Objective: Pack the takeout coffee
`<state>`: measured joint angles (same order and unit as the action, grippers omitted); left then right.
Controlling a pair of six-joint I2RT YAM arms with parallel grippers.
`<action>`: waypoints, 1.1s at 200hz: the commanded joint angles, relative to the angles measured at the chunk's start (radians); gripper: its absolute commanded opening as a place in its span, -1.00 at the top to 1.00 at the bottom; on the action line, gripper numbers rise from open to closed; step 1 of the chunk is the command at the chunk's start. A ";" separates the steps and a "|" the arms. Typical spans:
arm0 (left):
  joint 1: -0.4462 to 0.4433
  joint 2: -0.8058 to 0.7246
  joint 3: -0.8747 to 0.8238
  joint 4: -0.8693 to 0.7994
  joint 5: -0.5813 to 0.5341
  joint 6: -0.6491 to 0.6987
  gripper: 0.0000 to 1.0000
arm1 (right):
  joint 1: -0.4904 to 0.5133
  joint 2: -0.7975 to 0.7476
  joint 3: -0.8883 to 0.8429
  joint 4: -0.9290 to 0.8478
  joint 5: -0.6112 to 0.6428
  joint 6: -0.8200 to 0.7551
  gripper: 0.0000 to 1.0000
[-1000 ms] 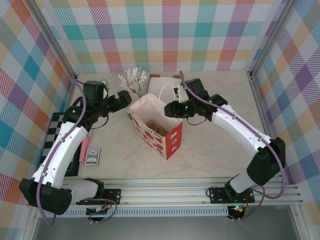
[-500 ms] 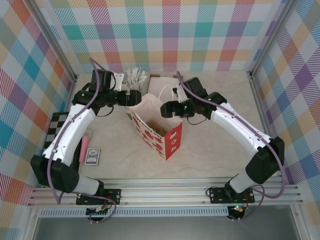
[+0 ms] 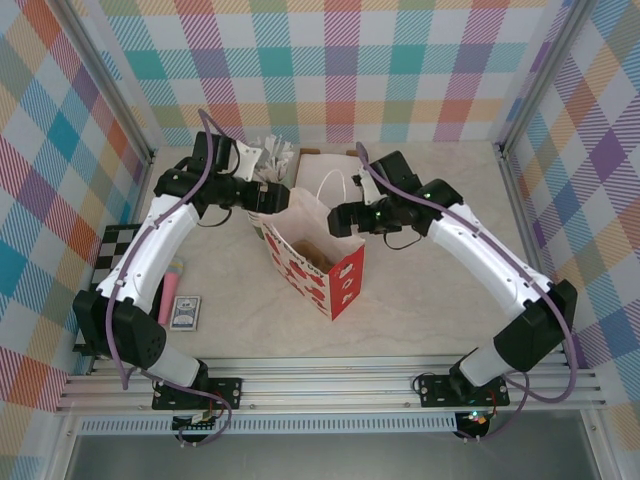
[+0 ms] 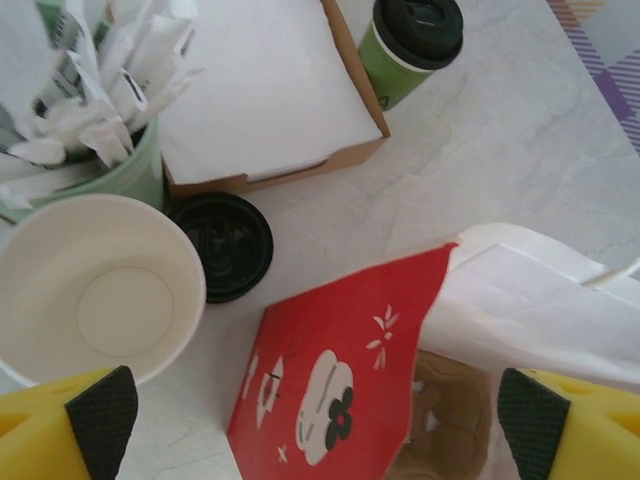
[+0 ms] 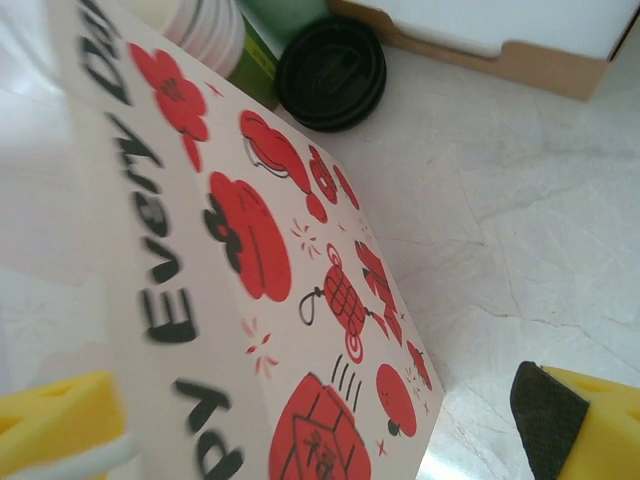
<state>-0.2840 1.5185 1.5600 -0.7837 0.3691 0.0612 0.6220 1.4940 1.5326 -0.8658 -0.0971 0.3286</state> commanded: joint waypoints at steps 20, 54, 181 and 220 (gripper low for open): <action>-0.011 -0.046 -0.021 0.066 -0.114 -0.094 -1.00 | 0.002 -0.140 0.012 -0.007 -0.018 -0.053 -1.00; -0.011 -0.080 -0.036 0.088 -0.210 -0.184 -1.00 | -0.070 -0.246 -0.062 0.057 -0.006 0.002 -1.00; -0.006 -0.328 -0.257 0.117 -0.556 -0.551 -1.00 | -0.396 0.182 0.148 0.155 0.076 0.052 -1.00; -0.004 -0.301 -0.269 0.156 -0.529 -0.637 -1.00 | -0.459 0.340 0.246 0.175 0.032 0.039 -1.00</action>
<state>-0.2848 1.2045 1.2995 -0.6514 -0.1417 -0.4870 0.1959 1.7821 1.7016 -0.7200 -0.0364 0.3805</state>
